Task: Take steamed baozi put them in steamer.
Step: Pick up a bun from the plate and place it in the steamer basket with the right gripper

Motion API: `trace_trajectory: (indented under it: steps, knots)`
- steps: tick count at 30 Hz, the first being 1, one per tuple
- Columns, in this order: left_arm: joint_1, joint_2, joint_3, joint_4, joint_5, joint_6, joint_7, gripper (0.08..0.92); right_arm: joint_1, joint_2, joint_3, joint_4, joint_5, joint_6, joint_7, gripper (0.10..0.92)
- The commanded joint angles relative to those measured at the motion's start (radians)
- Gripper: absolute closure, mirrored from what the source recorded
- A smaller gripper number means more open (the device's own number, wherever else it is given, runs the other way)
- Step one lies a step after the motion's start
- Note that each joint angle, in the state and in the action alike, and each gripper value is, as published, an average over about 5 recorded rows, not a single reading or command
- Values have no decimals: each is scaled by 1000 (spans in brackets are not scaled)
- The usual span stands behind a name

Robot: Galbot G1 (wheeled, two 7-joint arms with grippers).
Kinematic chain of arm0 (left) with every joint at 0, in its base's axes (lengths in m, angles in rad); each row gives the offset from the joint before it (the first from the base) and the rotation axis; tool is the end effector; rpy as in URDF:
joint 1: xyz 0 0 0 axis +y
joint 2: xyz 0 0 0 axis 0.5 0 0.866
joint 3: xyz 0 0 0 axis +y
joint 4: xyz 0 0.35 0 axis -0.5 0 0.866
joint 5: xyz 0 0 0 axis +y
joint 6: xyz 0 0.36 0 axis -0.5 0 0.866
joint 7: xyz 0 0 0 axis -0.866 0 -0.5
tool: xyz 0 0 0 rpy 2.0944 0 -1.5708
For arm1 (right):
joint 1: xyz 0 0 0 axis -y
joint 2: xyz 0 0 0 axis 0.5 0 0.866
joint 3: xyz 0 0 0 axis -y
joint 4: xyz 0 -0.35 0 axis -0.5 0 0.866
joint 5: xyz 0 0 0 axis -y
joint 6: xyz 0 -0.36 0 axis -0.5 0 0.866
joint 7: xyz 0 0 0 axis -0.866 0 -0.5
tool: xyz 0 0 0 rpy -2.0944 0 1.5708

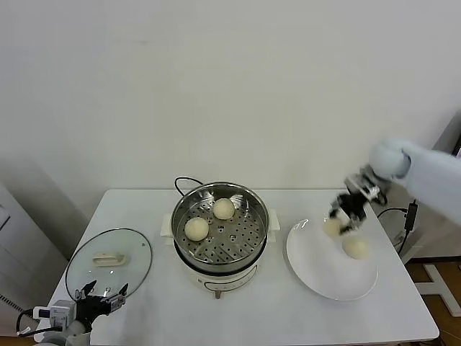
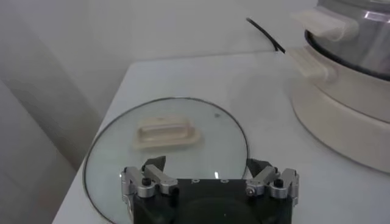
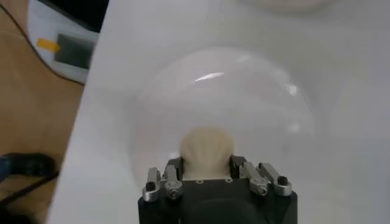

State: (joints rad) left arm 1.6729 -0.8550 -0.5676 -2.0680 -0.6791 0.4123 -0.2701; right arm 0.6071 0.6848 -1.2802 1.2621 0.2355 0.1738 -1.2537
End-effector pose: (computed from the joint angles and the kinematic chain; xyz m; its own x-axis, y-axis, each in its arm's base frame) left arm 0.1828 0.1275 -0.2868 -0.8183 -0.0005 0.5748 0.0585 0.9947 0.0841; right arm 0.5537 -0.1447 -0.0331 -0.0953 -0.2283 0.9689 -0.8672 -0.4589 -0.1934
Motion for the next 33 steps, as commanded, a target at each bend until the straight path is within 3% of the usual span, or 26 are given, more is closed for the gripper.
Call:
trace_trajectory:
  steps: [1, 16, 33]
  knots:
    - [-12, 2, 11, 0, 2, 2, -1, 177, 202, 233, 22, 0, 93, 207, 1, 542]
    - [-13, -5, 15, -2, 14, 2, -3, 177, 61, 520, 72, 66, -29, 464, 7, 541]
    - [-9, -6, 14, 0, 15, -2, -2, 177, -75, 553, 46, 121, -158, 534, -6, 541]
